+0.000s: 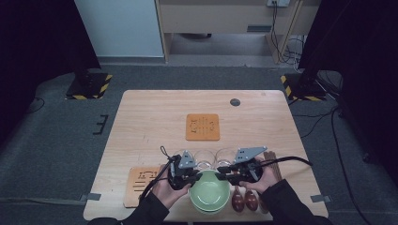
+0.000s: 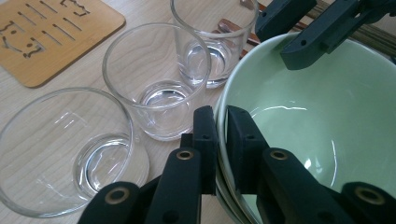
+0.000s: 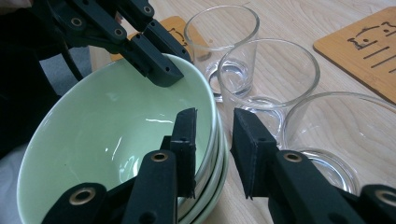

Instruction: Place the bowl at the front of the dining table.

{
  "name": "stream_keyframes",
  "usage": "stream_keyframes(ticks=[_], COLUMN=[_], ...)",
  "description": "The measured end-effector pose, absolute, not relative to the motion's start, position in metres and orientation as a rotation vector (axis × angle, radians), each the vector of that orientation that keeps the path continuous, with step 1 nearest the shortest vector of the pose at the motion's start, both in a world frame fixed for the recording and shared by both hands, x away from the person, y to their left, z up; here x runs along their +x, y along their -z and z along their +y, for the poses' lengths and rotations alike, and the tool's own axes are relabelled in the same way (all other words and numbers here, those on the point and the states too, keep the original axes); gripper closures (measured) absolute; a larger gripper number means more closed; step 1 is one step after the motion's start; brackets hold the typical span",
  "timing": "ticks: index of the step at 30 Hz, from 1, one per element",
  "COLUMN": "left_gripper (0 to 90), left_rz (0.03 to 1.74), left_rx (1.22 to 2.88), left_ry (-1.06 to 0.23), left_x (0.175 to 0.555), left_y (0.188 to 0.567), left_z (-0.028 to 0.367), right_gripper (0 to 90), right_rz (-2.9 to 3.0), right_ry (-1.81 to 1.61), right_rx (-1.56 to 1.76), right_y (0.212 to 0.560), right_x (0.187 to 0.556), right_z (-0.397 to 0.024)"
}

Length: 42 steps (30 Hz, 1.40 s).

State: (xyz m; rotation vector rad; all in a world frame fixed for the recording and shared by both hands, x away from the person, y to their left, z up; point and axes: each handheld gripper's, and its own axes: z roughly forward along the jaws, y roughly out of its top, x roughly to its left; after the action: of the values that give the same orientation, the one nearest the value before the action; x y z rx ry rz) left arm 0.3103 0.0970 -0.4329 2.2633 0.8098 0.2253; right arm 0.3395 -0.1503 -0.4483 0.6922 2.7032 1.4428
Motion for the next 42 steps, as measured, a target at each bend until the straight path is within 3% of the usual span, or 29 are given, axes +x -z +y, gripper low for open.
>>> stream_keyframes(ticks=[2,22,26,29,35,38,39,42], left_gripper=[84.9,86.1,86.2,85.9,85.0,82.7,75.7,71.6], left_rz=[0.826,0.776,0.769,0.778,0.784,0.794,0.793,0.786], left_rx=[2.233,2.225,2.226,2.225,2.218,2.192,2.193,2.210], left_ry=[-0.183,-0.293,-0.306,-0.294,-0.252,-0.213,-0.215,-0.221], left_x=[0.310,0.301,0.300,0.301,0.304,0.307,0.307,0.308], left_y=[0.429,0.423,0.420,0.421,0.421,0.421,0.422,0.426], left_z=[0.099,0.095,0.094,0.094,0.098,0.100,0.100,0.098], right_gripper=[71.3,69.8,73.9,84.1,84.5,84.6,84.5,84.5], right_rz=[2.701,2.713,2.728,2.708,2.679,2.662,2.656,2.648], right_ry=[-1.442,-1.439,-1.416,-1.378,-1.373,-1.357,-1.353,-1.352], right_rx=[0.693,0.682,0.632,0.604,0.567,0.526,0.510,0.495], right_y=[0.448,0.451,0.451,0.451,0.450,0.448,0.447,0.447], right_x=[0.340,0.340,0.339,0.339,0.337,0.335,0.334,0.334], right_z=[-0.150,-0.146,-0.140,-0.135,-0.134,-0.134,-0.134,-0.133])
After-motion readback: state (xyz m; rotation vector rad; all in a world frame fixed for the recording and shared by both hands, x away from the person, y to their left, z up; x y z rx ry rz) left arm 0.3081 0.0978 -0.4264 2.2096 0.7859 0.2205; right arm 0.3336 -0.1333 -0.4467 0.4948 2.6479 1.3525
